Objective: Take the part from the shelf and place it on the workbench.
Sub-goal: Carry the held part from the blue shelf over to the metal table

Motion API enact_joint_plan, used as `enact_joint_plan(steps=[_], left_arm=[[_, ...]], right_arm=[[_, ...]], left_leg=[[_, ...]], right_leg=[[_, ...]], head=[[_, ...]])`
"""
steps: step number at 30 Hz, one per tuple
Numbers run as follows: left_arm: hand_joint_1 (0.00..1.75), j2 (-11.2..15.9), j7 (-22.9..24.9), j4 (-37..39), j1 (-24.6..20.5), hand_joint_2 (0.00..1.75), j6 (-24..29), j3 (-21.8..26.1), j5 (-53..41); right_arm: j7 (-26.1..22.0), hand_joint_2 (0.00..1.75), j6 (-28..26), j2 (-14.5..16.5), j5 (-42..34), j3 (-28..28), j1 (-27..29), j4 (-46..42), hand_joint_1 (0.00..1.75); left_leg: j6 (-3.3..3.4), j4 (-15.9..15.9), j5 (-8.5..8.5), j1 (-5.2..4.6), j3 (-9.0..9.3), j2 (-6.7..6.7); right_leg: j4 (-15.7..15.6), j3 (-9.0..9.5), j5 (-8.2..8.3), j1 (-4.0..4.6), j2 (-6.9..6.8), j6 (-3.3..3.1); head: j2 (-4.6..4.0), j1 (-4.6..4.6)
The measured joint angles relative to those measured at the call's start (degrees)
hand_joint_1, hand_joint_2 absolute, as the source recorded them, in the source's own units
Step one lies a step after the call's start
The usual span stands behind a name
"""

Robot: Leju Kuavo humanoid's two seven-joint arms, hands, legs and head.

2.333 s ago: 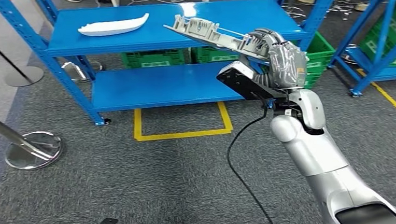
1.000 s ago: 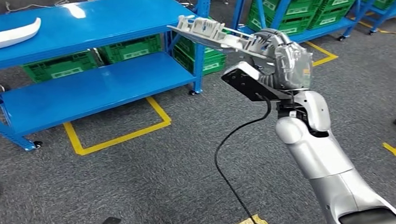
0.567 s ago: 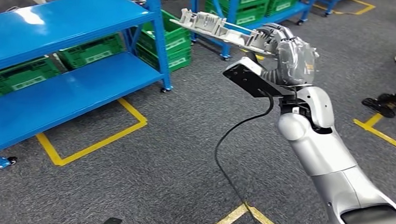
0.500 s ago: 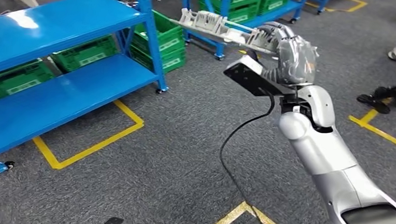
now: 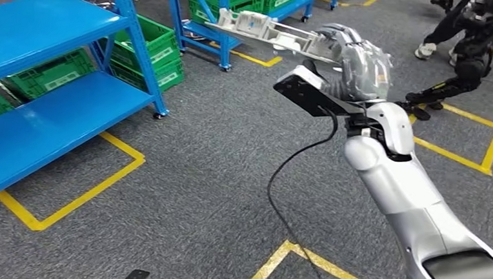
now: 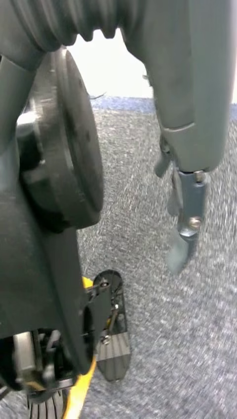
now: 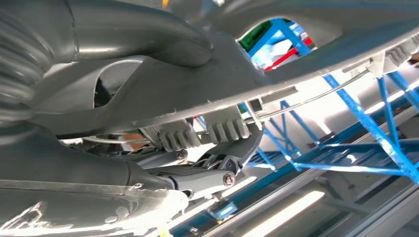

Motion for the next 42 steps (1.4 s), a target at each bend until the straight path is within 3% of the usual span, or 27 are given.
enact_joint_plan(steps=[2,4,5,6,8,10,12,13,15,16,18,19,21,23,25,26,28,30,32,34,35,37,38,40,41,42], left_arm=[[0.0,0.02,0.0,0.0,0.13,1.75,-0.01,0.01,-0.03],[0.0,0.05,0.0,0.0,0.24,1.75,-0.01,0.02,-0.06],[0.0,0.04,-0.01,0.0,0.24,1.75,-0.01,0.01,-0.07],[0.0,0.01,-0.03,0.0,0.23,1.75,-0.01,0.01,-0.08],[0.0,-0.04,-0.12,0.0,0.21,1.75,0.0,0.01,-0.08],[0.0,-0.07,-0.24,0.0,0.2,1.75,0.03,0.02,-0.07],[0.0,-0.09,-0.31,0.0,0.14,1.75,0.07,0.01,-0.06],[0.0,-0.1,-0.34,0.0,0.08,1.75,0.07,0.01,-0.07],[0.0,-0.13,-0.43,0.0,0.01,1.75,0.07,-0.01,-0.08],[0.0,-0.13,-0.46,0.0,0.01,1.75,0.07,-0.01,-0.08],[0.0,-0.09,-0.51,0.0,0.1,1.75,0.06,0.01,-0.07],[0.0,-0.05,-0.51,0.0,0.12,1.75,0.06,0.01,-0.08],[0.0,-0.01,-0.54,0.0,0.09,1.75,0.06,0.02,-0.13],[0.0,0.02,-0.6,0.01,0.06,1.75,0.05,0.02,-0.2],[0.0,0.01,-0.67,0.02,0.04,1.75,0.0,0.02,-0.25],[0.0,-0.01,-0.69,0.02,0.03,1.75,-0.03,0.01,-0.27],[0.0,-0.05,-0.71,0.02,-0.01,1.75,-0.07,0.01,-0.31],[0.0,-0.11,-0.78,0.02,-0.11,1.75,-0.09,0.0,-0.34],[0.0,-0.13,-0.85,0.02,-0.1,1.75,-0.09,-0.01,-0.37],[0.0,-0.08,-0.85,0.02,0.0,1.75,-0.09,-0.01,-0.38],[0.0,-0.07,-0.85,0.02,0.0,1.75,-0.09,-0.01,-0.39],[0.0,-0.1,-0.85,0.02,-0.06,1.75,-0.09,-0.01,-0.4],[0.0,-0.12,-0.85,0.02,-0.08,1.75,-0.09,-0.01,-0.4],[0.0,-0.14,-0.87,0.02,-0.07,1.75,-0.09,-0.01,-0.4],[0.0,-0.13,-0.92,0.02,-0.07,1.75,-0.09,-0.01,-0.4],[0.0,-0.13,-1.0,0.02,-0.08,1.75,-0.09,-0.01,-0.39]], right_arm=[[0.11,1.75,0.07,0.03,0.05,0.19,-0.18,0.1,1.75],[0.19,1.75,0.11,0.06,0.13,0.34,-0.2,0.26,1.75],[0.23,1.75,0.14,0.06,0.16,0.34,-0.28,0.34,1.75],[0.28,1.75,0.16,0.06,0.19,0.34,-0.42,0.39,1.75],[0.33,1.75,0.21,0.08,0.2,0.35,-0.91,0.41,1.75],[0.33,1.75,0.25,0.15,0.24,0.41,-1.27,0.42,1.75],[0.4,1.75,0.26,0.09,0.3,0.37,-1.32,0.46,1.75],[0.45,1.75,0.26,0.02,0.35,0.31,-1.36,0.48,1.75],[0.53,1.75,0.27,-0.02,0.43,0.27,-1.47,0.5,1.75],[0.54,1.75,0.29,0.01,0.45,0.32,-1.49,0.51,1.75],[0.54,1.75,0.33,0.07,0.48,0.48,-1.35,0.66,1.75],[0.55,1.75,0.34,0.07,0.5,0.54,-1.25,0.79,1.75],[0.61,1.75,0.36,0.06,0.57,0.56,-1.13,1.0,1.75],[0.66,1.75,0.37,0.06,0.68,0.56,-1.25,1.04,1.75],[0.66,1.75,0.39,0.07,0.81,0.59,-1.55,1.02,1.75],[0.68,1.75,0.4,0.05,0.85,0.59,-1.69,1.01,1.75],[0.73,1.75,0.41,-0.12,0.89,0.53,-1.81,1.0,1.75],[0.79,1.75,0.42,-0.33,0.89,0.42,-2.03,1.0,1.75],[0.83,1.75,0.43,-0.36,0.9,0.5,-2.25,1.0,1.75],[0.84,1.75,0.44,-0.33,0.91,0.64,-2.28,1.03,1.75],[0.85,1.75,0.45,-0.33,0.92,0.66,-2.32,1.04,1.75],[0.88,1.75,0.45,-0.33,0.92,0.67,-2.59,1.05,1.75],[0.91,1.75,0.45,-0.33,0.92,0.68,-2.8,1.04,1.75],[0.96,1.75,0.46,-0.32,0.96,0.75,-3.12,1.03,1.75],[1.01,1.75,0.48,-0.33,1.03,0.78,-3.17,1.03,1.75],[1.12,1.75,0.48,-0.38,1.12,0.78,-3.18,1.03,1.75]], left_leg=[[0.32,0.0,-0.03,-0.24,0.0,1.35],[0.43,0.01,-0.1,-0.4,0.06,2.76],[0.45,0.01,-0.16,-0.47,0.12,3.39],[0.42,0.02,-0.25,-0.54,0.25,4.03],[0.11,0.1,-0.55,-0.91,0.48,5.18],[-0.35,0.1,-0.76,-1.37,0.64,6.26],[-0.82,-0.06,-0.95,-1.53,0.81,7.43],[-1.1,0.12,-1.34,-1.46,0.83,7.16],[-1.56,2.81,-3.55,-1.28,-0.26,4.87],[-1.65,5.75,-5.27,-1.21,-1.59,3.35],[-1.66,12.33,-8.0,-1.2,-4.85,2.11],[-1.68,14.05,-8.01,-1.19,-5.84,1.94],[-1.78,11.98,-4.99,-1.05,-5.26,1.62],[-2.03,5.7,-1.04,-0.5,-2.6,-0.65],[-1.85,1.49,0.02,-0.05,-0.85,-2.88],[-1.55,0.85,-0.26,-0.08,-0.61,-3.08],[-0.77,0.58,-0.22,-0.09,-0.58,-1.92],[-0.04,0.44,-0.03,0.03,-0.52,-0.6],[0.38,0.43,-0.04,-0.09,-0.47,0.71],[0.49,0.45,-0.12,-0.19,-0.43,2.12],[0.49,0.45,-0.19,-0.23,-0.39,2.82],[0.31,0.46,-0.44,-0.31,-0.09,4.12],[0.11,0.47,-0.63,-0.49,0.09,4.7],[-0.37,0.51,-0.97,-0.99,0.41,5.82],[-0.59,0.42,-1.06,-1.22,0.53,6.42],[-0.82,0.31,-1.15,-1.3,0.71,7.1]], right_leg=[[7.59,-3.24,-3.6,0.18,-2.98,0.13],[11.65,-4.78,-4.67,0.19,-3.66,0.02],[10.55,-3.97,-3.75,0.22,-3.83,-0.14],[7.52,-2.16,-2.18,0.31,-4.25,-0.39],[0.27,1.96,0.14,0.92,-6.5,-1.0],[-2.96,3.64,0.51,1.42,-7.69,-1.55],[-3.17,3.51,0.65,1.38,-6.38,-2.09],[-3.35,3.48,0.8,1.26,-5.68,-2.41],[-3.81,3.53,1.19,0.93,-4.37,-3.09],[-3.92,3.48,1.32,0.83,-3.69,-3.29],[-3.98,3.39,1.44,0.77,-2.16,-3.47],[-3.96,3.36,1.47,0.74,-1.35,-3.45],[-3.86,3.35,1.54,0.58,0.18,-3.3],[-3.56,3.11,1.6,0.43,1.64,-2.8],[-3.28,2.42,1.87,0.31,2.96,-2.03],[-3.32,2.1,2.1,0.23,3.57,-1.63],[-3.58,1.7,2.43,0.04,3.99,-0.96],[-1.02,0.3,0.9,0.3,1.25,-0.47],[5.82,-2.82,-2.5,0.48,-2.33,-0.12],[11.57,-5.37,-4.41,0.42,-3.49,-0.05],[11.72,-5.32,-3.97,0.41,-3.7,-0.12],[6.09,-2.07,-0.94,0.58,-4.83,-0.53],[2.37,0.16,0.21,0.94,-6.3,-0.75],[-2.27,2.74,1.18,1.51,-8.23,-1.45],[-2.75,2.91,0.97,1.72,-8.22,-1.76],[-2.88,2.74,1.1,1.67,-7.36,-2.15]], head=[[0.0,0.5],[0.0,0.51],[0.0,0.51],[0.0,0.52],[0.0,0.53],[0.0,0.35],[0.0,0.2],[0.0,0.15],[0.0,-0.06],[0.0,-0.2],[0.0,-0.39],[0.0,-0.4],[0.0,-0.39],[0.0,-0.44],[0.0,-0.49],[0.0,-0.55],[0.0,-0.57],[0.0,-0.07],[0.0,0.45],[0.0,0.48],[0.0,0.51],[0.0,0.51],[0.0,0.52],[0.0,0.37],[0.0,0.27],[0.0,0.19]])
